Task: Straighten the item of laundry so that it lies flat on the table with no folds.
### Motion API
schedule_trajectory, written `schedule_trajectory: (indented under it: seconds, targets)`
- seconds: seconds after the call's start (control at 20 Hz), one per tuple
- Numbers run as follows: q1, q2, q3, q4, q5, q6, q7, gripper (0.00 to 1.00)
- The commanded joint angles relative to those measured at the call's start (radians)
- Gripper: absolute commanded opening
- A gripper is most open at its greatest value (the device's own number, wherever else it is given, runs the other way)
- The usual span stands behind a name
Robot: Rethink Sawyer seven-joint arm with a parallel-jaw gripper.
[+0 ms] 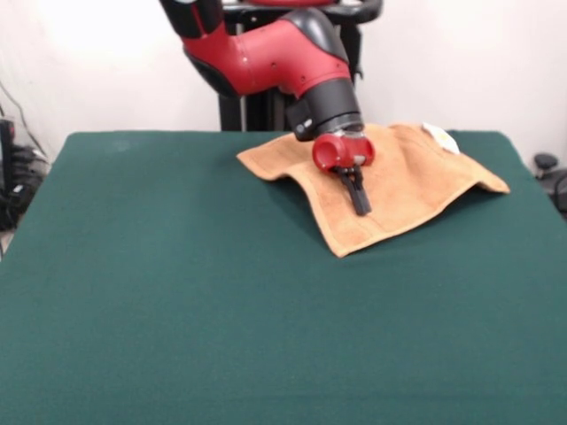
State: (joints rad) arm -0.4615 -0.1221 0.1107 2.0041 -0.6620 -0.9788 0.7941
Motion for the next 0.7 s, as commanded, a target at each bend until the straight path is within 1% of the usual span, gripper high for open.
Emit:
schedule_trajectory:
  seconds: [0.05,0.4,0.5,0.6,0.7]
  targets:
    - [0.013,0.15,0.141,-0.588,0.252,0.453,0.245,0.0]
    - [0.0,0.182,0.175,-0.67,0.262,0.493,0.259,0.0]
    - [-0.007,0.188,0.187,-0.687,0.25,0.511,0.262,0.0]
    - [-0.005,0.188,0.188,-0.691,0.261,0.517,0.261,0.0]
    - [0.005,0.187,0.179,-0.689,0.292,0.512,0.258,0.0]
